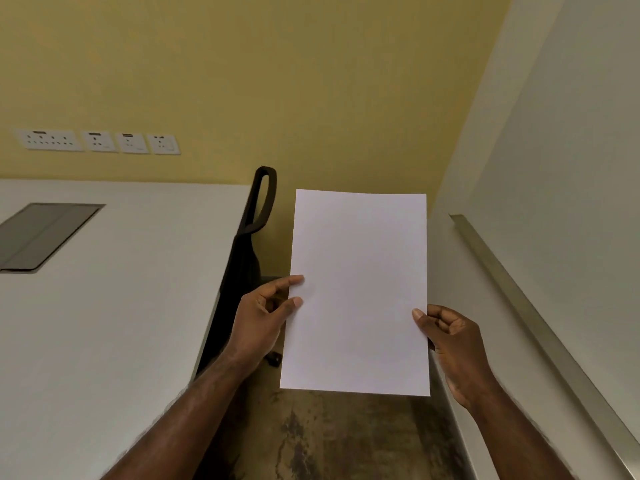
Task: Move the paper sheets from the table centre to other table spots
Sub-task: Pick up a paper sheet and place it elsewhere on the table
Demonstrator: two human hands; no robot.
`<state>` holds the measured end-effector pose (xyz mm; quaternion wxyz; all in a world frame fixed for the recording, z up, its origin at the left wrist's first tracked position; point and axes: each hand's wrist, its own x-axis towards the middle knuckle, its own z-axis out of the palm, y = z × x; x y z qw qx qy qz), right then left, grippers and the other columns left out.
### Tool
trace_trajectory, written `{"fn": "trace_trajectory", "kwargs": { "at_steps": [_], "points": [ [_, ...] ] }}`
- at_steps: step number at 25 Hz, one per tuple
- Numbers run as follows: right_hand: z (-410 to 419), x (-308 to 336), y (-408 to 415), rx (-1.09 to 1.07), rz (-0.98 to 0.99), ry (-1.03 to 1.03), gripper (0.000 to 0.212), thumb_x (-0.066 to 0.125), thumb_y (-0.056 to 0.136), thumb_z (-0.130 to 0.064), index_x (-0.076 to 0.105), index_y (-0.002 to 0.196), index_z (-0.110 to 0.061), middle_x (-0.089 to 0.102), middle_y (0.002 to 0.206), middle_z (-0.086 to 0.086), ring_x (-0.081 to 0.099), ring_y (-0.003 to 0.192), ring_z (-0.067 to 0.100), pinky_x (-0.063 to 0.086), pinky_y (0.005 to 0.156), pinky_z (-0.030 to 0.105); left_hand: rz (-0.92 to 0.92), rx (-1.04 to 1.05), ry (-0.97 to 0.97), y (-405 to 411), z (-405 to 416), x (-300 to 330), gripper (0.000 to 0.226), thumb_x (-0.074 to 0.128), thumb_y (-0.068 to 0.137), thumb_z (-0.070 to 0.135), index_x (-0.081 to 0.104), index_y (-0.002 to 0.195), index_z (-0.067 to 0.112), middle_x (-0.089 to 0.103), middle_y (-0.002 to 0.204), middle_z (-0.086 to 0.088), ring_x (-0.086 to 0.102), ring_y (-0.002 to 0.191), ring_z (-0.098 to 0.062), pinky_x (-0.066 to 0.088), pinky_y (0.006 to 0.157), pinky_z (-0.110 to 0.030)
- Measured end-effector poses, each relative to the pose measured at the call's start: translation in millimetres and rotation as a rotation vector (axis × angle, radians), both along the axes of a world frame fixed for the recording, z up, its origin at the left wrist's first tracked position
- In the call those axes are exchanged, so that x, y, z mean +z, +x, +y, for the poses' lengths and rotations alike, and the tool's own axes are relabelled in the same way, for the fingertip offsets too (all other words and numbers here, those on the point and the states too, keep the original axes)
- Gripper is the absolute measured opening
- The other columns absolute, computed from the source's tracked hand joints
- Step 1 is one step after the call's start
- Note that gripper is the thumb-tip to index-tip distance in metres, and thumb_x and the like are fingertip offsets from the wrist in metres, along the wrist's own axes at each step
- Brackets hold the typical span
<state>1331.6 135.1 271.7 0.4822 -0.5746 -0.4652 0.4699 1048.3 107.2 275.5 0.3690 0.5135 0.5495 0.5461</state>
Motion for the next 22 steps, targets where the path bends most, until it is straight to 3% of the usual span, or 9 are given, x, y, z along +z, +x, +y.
{"fn": "trace_trajectory", "kwargs": {
  "at_steps": [4, 8, 10, 13, 16, 18, 22],
  "points": [
    [99, 3, -12, 0.076, -0.007, 0.012, 0.022, 0.069, 0.085, -0.018, 0.071, 0.105, -0.01, 0.076, 0.097, 0.005, 0.074, 0.079, 0.015, 0.057, 0.064, 0.019, 0.028, 0.078, -0.023, -12, 82, 5, 0.037, 0.068, 0.086, 0.019, 0.067, 0.099, 0.053, 0.071, 0.097, 0.014, 0.065, 0.092, 0.0, 0.053, 0.07, -0.01],
    [208, -7, -29, 0.187, -0.025, -0.002, 0.023, 0.069, 0.085, -0.021, 0.071, 0.106, -0.012, 0.076, 0.101, 0.005, 0.072, 0.092, 0.022, 0.056, 0.091, 0.041, 0.045, 0.202, -0.018, -23, 164, -1, 0.037, 0.069, 0.086, 0.018, 0.066, 0.104, 0.05, 0.07, 0.087, 0.017, 0.066, 0.087, 0.002, 0.05, 0.069, -0.007],
    [265, -11, -41, 0.236, -0.025, -0.007, 0.028, 0.07, 0.084, -0.024, 0.07, 0.109, -0.011, 0.075, 0.104, 0.005, 0.07, 0.099, 0.024, 0.052, 0.097, 0.046, 0.061, 0.279, -0.007, -26, 204, -4, 0.038, 0.07, 0.085, 0.018, 0.067, 0.109, 0.046, 0.07, 0.083, 0.019, 0.065, 0.084, 0.004, 0.049, 0.07, -0.006],
    [345, -8, -61, 0.332, 0.005, -0.012, 0.024, 0.07, 0.085, -0.02, 0.07, 0.107, -0.011, 0.075, 0.102, 0.005, 0.069, 0.099, 0.025, 0.052, 0.096, 0.043, 0.034, 0.418, -0.007, -31, 256, -2, 0.038, 0.07, 0.085, 0.015, 0.067, 0.113, 0.04, 0.07, 0.079, 0.018, 0.065, 0.074, 0.003, 0.048, 0.067, -0.007],
    [414, -2, -87, 0.453, -0.002, -0.015, 0.026, 0.07, 0.085, -0.018, 0.069, 0.109, -0.008, 0.075, 0.101, 0.007, 0.07, 0.096, 0.026, 0.053, 0.095, 0.047, -0.022, 0.538, 0.003, -38, 293, 2, 0.038, 0.069, 0.085, 0.012, 0.068, 0.112, 0.04, 0.072, 0.093, 0.023, 0.067, 0.083, 0.004, 0.049, 0.07, -0.006],
    [453, 0, -112, 0.535, -0.014, -0.014, 0.027, 0.07, 0.085, -0.018, 0.069, 0.11, -0.007, 0.075, 0.101, 0.006, 0.07, 0.095, 0.025, 0.054, 0.093, 0.046, -0.046, 0.635, -0.011, -47, 309, 5, 0.038, 0.07, 0.085, 0.013, 0.069, 0.11, 0.042, 0.073, 0.09, 0.018, 0.068, 0.081, 0.0, 0.049, 0.069, -0.008],
    [511, -2, -175, 0.693, -0.024, 0.003, 0.025, 0.07, 0.085, -0.017, 0.07, 0.107, -0.007, 0.076, 0.096, 0.005, 0.072, 0.091, 0.024, 0.057, 0.084, 0.038, -0.098, 0.82, -0.037, -83, 335, 2, 0.033, 0.07, 0.085, 0.018, 0.069, 0.107, 0.043, 0.074, 0.081, 0.003, 0.071, 0.076, -0.015, 0.058, 0.067, -0.027]
  ]
}}
